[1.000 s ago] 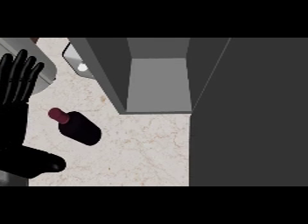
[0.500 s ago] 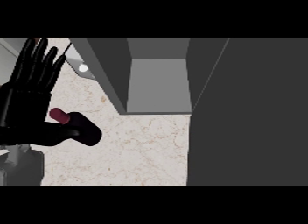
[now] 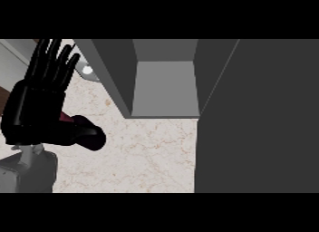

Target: Pick up the wine, place it into the cabinet and close the cabinet

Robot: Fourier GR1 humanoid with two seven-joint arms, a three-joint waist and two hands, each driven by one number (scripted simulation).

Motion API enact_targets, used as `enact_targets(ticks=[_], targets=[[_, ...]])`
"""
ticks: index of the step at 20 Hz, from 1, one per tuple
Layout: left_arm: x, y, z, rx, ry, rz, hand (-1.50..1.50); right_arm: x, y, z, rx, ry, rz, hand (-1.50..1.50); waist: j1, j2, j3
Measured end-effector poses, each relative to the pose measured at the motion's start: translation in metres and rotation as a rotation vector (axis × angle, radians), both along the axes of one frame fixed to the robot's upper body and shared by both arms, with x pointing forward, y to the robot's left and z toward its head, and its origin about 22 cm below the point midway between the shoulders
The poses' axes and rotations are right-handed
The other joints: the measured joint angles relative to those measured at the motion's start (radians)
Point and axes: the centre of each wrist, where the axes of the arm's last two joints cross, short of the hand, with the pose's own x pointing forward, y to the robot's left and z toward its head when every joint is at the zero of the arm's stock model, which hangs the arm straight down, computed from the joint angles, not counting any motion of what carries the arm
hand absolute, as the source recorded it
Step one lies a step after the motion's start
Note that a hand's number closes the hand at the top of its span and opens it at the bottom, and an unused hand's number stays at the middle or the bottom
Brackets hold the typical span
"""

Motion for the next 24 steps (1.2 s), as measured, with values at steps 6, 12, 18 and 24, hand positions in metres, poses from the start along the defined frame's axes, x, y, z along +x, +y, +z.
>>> enact_targets(ticks=[6, 12, 18, 24], targets=[[-0.004, -0.002, 0.0, -0.004, 0.005, 0.006, -1.5, -0.001, -0.005, -0.003, -0.002, 0.006, -0.005, -1.5, 0.001, 0.0, 0.0], [-0.012, -0.004, -0.004, 0.017, 0.007, 0.028, -1.5, 0.004, 0.001, 0.001, -0.005, 0.006, 0.003, -1.5, 0.003, 0.0, 0.0], [-0.019, 0.01, -0.008, 0.041, 0.036, 0.062, -1.5, 0.004, 0.004, 0.005, -0.001, 0.012, 0.001, -1.5, 0.003, 0.0, 0.0], [-0.032, 0.026, -0.021, 0.05, 0.06, 0.103, -1.5, 0.004, 0.0, 0.005, -0.015, 0.009, -0.005, -1.5, 0.004, 0.0, 0.0]])
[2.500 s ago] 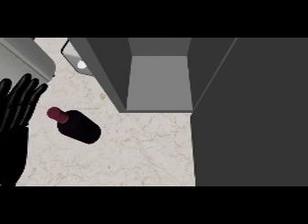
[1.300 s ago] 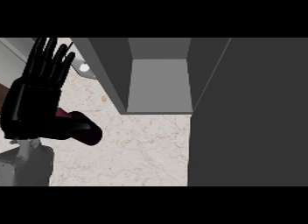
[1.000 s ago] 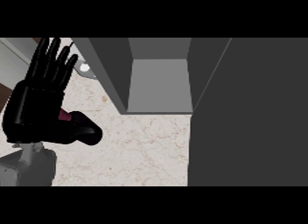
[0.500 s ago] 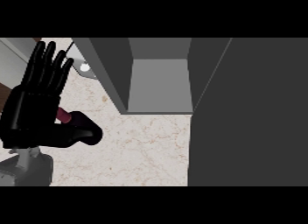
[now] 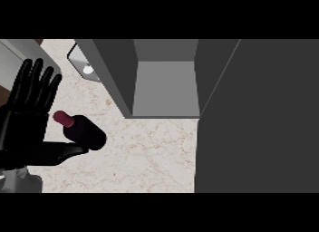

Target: Pick up the wine, place it into the cabinet and close the cabinet

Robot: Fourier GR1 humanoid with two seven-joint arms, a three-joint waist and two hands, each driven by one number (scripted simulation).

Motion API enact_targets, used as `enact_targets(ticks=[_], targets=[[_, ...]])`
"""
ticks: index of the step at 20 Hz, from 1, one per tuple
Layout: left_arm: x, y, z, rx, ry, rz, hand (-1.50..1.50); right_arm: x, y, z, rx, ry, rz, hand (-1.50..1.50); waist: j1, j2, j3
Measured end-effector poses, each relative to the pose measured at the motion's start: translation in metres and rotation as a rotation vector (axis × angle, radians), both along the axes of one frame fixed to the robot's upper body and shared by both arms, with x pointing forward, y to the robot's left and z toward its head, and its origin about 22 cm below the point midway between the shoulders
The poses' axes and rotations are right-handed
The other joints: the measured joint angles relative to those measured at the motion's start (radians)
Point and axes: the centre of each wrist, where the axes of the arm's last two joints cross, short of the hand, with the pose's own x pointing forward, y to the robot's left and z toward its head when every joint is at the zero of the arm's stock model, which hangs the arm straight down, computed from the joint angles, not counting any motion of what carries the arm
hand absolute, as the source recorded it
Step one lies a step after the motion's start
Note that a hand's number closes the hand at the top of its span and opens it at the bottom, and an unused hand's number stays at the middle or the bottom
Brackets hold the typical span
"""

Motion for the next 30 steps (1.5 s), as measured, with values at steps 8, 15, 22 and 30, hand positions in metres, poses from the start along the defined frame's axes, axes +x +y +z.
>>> enact_targets(ticks=[8, 15, 22, 30], targets=[[-0.008, 0.019, -0.019, 0.027, 0.025, 0.039, -1.5, 0.002, 0.008, 0.003, 0.015, 0.0, 0.005, -1.5, 0.001, 0.0, 0.0], [-0.006, 0.046, -0.041, 0.05, 0.062, 0.063, -1.5, 0.001, 0.014, 0.004, 0.012, 0.007, 0.011, -1.5, 0.0, 0.0, 0.0], [-0.007, 0.064, -0.075, 0.05, 0.107, 0.083, -1.5, 0.0, 0.01, 0.001, 0.009, 0.002, 0.001, -1.5, -0.001, 0.001, 0.0], [-0.001, 0.079, -0.114, 0.076, 0.146, 0.094, -1.5, 0.0, 0.012, 0.002, 0.008, 0.007, 0.02, -1.5, -0.002, 0.001, 0.0]])
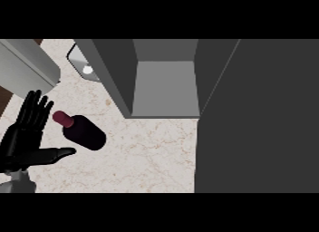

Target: Pick up the wine, place it into the cabinet and close the cabinet

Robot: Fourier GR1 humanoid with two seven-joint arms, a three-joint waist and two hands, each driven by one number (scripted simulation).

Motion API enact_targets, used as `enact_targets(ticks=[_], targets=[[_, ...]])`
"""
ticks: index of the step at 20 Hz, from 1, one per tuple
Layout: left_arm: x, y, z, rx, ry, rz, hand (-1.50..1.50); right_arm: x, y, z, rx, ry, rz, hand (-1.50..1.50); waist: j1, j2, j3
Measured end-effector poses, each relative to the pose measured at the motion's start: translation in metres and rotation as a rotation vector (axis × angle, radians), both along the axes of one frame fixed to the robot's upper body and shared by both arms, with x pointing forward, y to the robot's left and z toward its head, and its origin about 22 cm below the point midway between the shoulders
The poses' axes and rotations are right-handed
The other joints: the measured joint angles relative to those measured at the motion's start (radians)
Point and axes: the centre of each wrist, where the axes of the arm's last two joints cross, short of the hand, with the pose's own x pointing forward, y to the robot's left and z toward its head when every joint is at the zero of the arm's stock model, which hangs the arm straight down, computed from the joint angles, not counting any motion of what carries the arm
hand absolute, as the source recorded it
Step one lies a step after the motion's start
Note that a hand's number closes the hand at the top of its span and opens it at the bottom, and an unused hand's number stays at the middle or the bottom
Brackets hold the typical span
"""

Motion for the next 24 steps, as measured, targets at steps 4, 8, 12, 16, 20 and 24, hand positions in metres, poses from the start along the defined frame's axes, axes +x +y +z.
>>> enact_targets(ticks=[4, 8, 12, 16, 20, 24], targets=[[-0.006, 0.007, -0.017, 0.009, 0.016, -0.01, -1.5, 0.002, 0.004, 0.002, 0.003, -0.001, 0.003, -1.5, 0.001, 0.0, 0.0], [-0.002, 0.016, -0.033, 0.008, 0.022, -0.007, -1.5, -0.001, 0.001, -0.001, -0.004, -0.004, 0.0, -1.5, 0.0, 0.0, 0.0], [0.0, 0.015, -0.047, 0.003, 0.036, -0.022, -1.5, 0.001, 0.003, 0.001, 0.0, -0.006, 0.003, -1.5, 0.0, 0.0, 0.0], [0.003, 0.009, -0.063, -0.005, 0.049, -0.028, -1.5, 0.001, 0.008, 0.002, 0.002, -0.003, -0.002, -1.5, 0.0, 0.0, 0.0], [0.009, 0.015, -0.073, -0.013, 0.066, -0.034, -1.5, -0.003, 0.009, 0.0, 0.005, 0.002, -0.002, -1.5, -0.002, 0.0, 0.0], [0.013, 0.012, -0.091, -0.018, 0.079, -0.045, -1.5, -0.001, 0.006, 0.001, -0.004, -0.005, -0.007, -1.5, -0.003, 0.0, 0.0]])
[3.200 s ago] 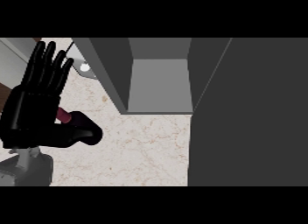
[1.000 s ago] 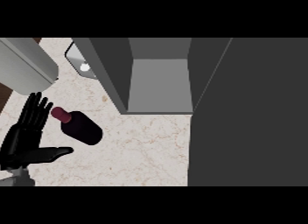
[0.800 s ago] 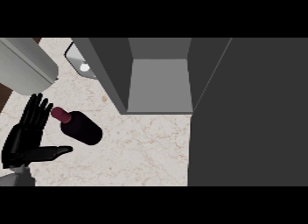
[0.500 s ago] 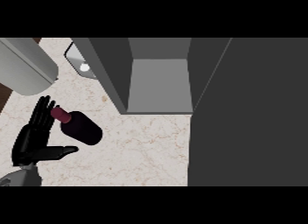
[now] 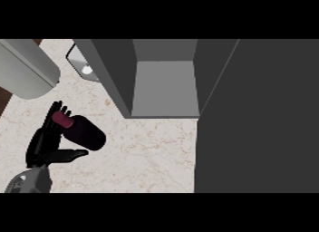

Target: Pick up the wine, place it into the cabinet and close the cabinet

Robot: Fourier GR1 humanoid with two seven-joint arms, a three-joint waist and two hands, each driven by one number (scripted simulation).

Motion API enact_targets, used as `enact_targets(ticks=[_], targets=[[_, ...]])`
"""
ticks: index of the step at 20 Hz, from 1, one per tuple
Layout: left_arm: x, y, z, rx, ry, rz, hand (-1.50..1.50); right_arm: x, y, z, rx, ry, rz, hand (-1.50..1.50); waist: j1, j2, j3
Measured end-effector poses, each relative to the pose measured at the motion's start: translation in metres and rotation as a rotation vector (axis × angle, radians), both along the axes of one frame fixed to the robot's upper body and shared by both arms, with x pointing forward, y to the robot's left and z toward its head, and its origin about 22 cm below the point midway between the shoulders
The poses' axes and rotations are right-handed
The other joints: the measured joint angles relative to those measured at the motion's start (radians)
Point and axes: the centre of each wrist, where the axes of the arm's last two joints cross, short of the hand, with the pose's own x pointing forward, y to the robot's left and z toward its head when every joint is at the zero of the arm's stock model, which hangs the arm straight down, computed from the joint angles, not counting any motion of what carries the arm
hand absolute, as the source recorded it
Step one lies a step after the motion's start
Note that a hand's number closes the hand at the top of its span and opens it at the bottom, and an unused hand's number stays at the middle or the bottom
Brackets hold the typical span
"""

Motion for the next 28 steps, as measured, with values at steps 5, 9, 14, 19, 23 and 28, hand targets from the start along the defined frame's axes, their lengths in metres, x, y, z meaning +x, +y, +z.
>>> enact_targets(ticks=[5, 9, 14, 19, 23, 28], targets=[[-0.001, -0.002, -0.018, -0.008, 0.012, -0.014, -1.5, 0.003, -0.007, 0.003, -0.013, -0.004, -0.014, -1.5, 0.0, 0.0, 0.0], [-0.002, -0.003, -0.032, -0.013, 0.022, -0.007, -1.5, 0.001, -0.004, 0.0, -0.004, -0.003, -0.004, -1.5, -0.001, 0.001, 0.0], [-0.001, -0.011, -0.044, -0.049, 0.018, 0.007, -1.5, -0.001, -0.004, 0.0, -0.009, -0.011, -0.006, -1.5, -0.003, 0.001, 0.0], [-0.002, -0.013, -0.051, -0.122, 0.014, -0.008, -1.5, 0.0, -0.002, -0.001, -0.013, -0.008, -0.001, -1.5, -0.004, 0.001, -0.001], [-0.004, -0.016, -0.057, -0.137, 0.024, -0.005, -1.5, 0.003, -0.007, 0.001, -0.015, -0.018, -0.005, -1.5, -0.006, 0.002, -0.001], [-0.007, -0.012, -0.061, -0.152, 0.047, 0.001, 1.5, 0.005, -0.009, -0.001, -0.01, -0.018, -0.005, -1.5, -0.007, 0.003, -0.001]])
